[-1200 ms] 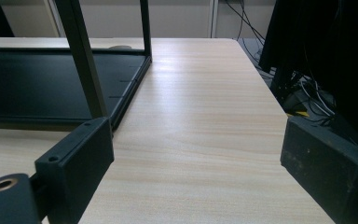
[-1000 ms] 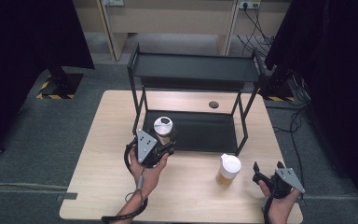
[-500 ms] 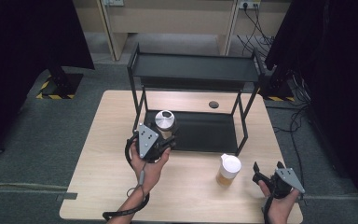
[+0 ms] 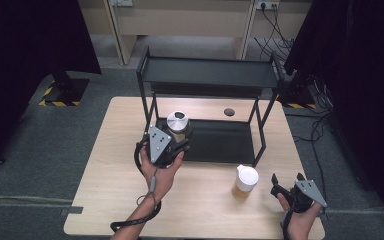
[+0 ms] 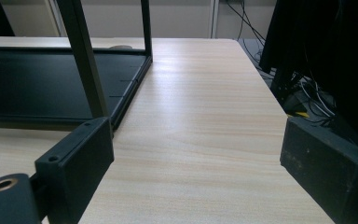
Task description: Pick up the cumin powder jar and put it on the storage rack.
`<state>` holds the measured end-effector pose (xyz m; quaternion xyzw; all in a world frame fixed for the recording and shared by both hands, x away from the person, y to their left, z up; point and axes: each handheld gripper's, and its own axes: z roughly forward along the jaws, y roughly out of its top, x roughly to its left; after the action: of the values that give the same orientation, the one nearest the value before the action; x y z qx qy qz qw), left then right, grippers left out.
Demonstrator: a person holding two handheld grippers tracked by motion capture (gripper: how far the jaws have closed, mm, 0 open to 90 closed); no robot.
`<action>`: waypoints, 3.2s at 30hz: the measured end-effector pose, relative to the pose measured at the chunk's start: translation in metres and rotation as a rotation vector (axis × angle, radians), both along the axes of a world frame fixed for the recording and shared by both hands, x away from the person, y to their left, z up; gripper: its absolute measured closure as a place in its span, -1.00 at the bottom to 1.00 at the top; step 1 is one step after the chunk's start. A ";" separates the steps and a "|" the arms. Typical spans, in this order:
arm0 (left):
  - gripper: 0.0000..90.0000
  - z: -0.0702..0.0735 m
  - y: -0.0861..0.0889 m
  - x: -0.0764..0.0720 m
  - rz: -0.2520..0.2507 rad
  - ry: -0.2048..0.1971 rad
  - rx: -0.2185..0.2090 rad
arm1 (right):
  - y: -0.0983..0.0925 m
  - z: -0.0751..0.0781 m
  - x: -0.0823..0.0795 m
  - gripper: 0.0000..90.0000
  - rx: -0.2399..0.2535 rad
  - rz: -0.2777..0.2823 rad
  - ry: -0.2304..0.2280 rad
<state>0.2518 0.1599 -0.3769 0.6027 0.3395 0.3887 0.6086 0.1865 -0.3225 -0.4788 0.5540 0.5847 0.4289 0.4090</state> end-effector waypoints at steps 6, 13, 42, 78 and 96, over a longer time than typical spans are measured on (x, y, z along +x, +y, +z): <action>-0.32 0.006 -0.002 0.002 0.004 0.001 0.012 | 0.000 0.000 0.000 -0.78 0.001 0.001 -0.001; -0.32 0.018 -0.003 0.008 0.028 -0.008 0.009 | 0.000 0.000 0.000 -0.78 0.000 0.002 -0.001; -0.32 0.084 -0.011 0.039 0.061 -0.042 0.043 | 0.001 0.000 0.000 -0.78 -0.007 0.010 0.001; -0.32 0.154 -0.035 0.093 0.138 -0.052 0.085 | 0.003 0.000 0.000 -0.78 -0.039 0.021 -0.002; -0.32 0.163 -0.042 0.122 0.187 0.012 0.113 | 0.004 0.000 0.000 -0.78 -0.046 0.026 -0.002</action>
<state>0.3735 0.1179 -0.2140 0.6042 0.3755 0.4587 0.5325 0.1861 -0.3188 -0.4788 0.5363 0.6011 0.4214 0.4165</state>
